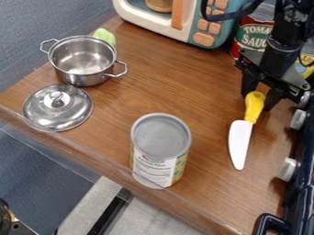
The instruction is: Moved the yello knife to the right side of the table
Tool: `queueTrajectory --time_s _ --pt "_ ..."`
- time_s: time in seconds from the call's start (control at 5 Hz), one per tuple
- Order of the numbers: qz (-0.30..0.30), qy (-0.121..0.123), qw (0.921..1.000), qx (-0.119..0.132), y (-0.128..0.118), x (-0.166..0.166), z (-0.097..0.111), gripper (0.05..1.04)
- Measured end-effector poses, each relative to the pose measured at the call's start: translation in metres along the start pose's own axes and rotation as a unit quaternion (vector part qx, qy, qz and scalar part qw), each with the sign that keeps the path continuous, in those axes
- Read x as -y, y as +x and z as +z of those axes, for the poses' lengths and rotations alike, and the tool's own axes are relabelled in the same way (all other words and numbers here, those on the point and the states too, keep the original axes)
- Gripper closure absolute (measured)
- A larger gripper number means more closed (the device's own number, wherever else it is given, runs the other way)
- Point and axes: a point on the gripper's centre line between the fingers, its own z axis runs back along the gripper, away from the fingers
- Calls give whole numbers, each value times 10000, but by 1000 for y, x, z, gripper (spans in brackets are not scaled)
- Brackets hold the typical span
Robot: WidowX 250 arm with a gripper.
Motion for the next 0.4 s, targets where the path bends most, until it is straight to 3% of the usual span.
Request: queueTrajectory --time_s 0.2,0.4 --pt "50 -61 9999 -100 -12 4 -7 561" --pt "25 -98 9999 -60 -18 5 -7 497"
